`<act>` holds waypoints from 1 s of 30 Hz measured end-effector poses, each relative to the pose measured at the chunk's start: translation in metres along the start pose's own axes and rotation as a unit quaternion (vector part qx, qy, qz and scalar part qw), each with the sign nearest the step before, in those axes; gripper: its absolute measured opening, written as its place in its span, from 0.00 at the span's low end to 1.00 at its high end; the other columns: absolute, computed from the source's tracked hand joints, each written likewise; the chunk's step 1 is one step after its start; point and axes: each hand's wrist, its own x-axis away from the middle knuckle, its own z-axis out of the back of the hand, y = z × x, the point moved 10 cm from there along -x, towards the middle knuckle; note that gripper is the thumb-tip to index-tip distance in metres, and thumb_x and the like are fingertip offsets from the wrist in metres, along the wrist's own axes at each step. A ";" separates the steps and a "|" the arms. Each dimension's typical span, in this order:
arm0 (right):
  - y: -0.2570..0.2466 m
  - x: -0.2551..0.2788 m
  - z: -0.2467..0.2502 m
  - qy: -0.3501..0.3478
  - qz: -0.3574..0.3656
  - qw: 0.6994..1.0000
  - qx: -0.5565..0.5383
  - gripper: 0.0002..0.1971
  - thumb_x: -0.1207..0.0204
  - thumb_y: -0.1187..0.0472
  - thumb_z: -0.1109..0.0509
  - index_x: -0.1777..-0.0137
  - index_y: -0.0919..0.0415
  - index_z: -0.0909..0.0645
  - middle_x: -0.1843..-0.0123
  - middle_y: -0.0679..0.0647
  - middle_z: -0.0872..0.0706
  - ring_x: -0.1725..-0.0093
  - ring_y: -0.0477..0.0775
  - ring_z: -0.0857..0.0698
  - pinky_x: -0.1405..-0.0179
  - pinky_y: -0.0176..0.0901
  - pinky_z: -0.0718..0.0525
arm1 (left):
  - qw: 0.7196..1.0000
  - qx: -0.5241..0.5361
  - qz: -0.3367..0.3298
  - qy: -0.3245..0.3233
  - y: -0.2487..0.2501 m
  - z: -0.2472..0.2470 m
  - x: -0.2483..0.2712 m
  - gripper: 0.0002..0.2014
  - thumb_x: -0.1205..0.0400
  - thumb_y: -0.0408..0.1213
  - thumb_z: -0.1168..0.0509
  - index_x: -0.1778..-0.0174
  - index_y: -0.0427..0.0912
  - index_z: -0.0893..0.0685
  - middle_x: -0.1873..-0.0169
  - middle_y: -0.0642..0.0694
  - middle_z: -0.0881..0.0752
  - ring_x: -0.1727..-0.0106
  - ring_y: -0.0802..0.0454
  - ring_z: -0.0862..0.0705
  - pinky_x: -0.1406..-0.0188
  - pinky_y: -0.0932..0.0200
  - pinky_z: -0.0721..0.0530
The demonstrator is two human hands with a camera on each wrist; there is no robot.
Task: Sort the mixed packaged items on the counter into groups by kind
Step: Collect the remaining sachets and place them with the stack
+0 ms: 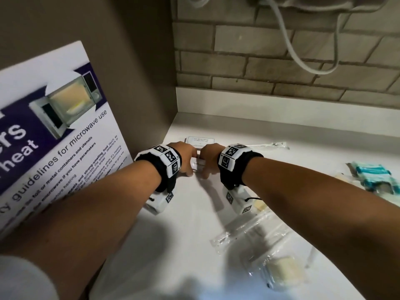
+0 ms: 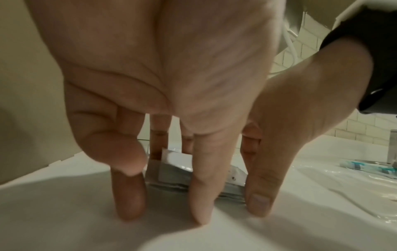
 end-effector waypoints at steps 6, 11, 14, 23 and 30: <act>0.007 0.013 0.000 0.034 0.005 0.998 -0.052 0.14 0.37 0.58 0.19 0.51 0.61 0.12 0.63 0.52 0.10 0.61 0.54 0.10 0.51 0.45 0.10 | 0.999 0.023 0.023 0.008 -0.006 -0.002 0.002 0.25 0.37 0.39 0.24 0.43 0.55 0.16 0.51 0.50 0.12 0.51 0.46 0.14 0.56 0.59 0.17; 0.008 0.013 -0.001 0.049 0.009 0.997 -0.059 0.15 0.35 0.56 0.20 0.50 0.60 0.12 0.57 0.54 0.07 0.57 0.54 0.10 0.50 0.46 0.10 | 0.999 0.012 0.026 0.028 -0.010 0.000 0.003 0.25 0.36 0.37 0.26 0.41 0.54 0.16 0.49 0.49 0.12 0.50 0.45 0.14 0.59 0.59 0.20; 0.007 0.011 0.000 0.056 0.014 0.997 -0.053 0.13 0.34 0.58 0.21 0.50 0.60 0.11 0.58 0.55 0.07 0.56 0.55 0.09 0.50 0.46 0.10 | 0.999 0.012 0.027 0.041 -0.010 0.001 0.004 0.21 0.34 0.37 0.27 0.44 0.53 0.14 0.49 0.48 0.12 0.51 0.44 0.13 0.61 0.60 0.22; 0.008 -0.001 0.003 0.053 0.004 0.998 -0.042 0.12 0.34 0.61 0.22 0.51 0.63 0.12 0.61 0.55 0.10 0.64 0.53 0.13 0.52 0.46 0.09 | 0.998 0.011 0.029 0.057 -0.012 0.001 -0.007 0.24 0.32 0.34 0.27 0.38 0.48 0.14 0.43 0.45 0.14 0.46 0.43 0.13 0.50 0.56 0.14; 0.007 -0.003 0.002 0.056 0.013 0.998 -0.030 0.13 0.36 0.61 0.22 0.51 0.62 0.14 0.63 0.53 0.14 0.61 0.56 0.15 0.62 0.41 0.16 | 0.998 -0.001 0.030 0.052 -0.010 -0.002 -0.010 0.21 0.31 0.31 0.27 0.41 0.44 0.13 0.46 0.43 0.13 0.50 0.42 0.12 0.59 0.57 0.16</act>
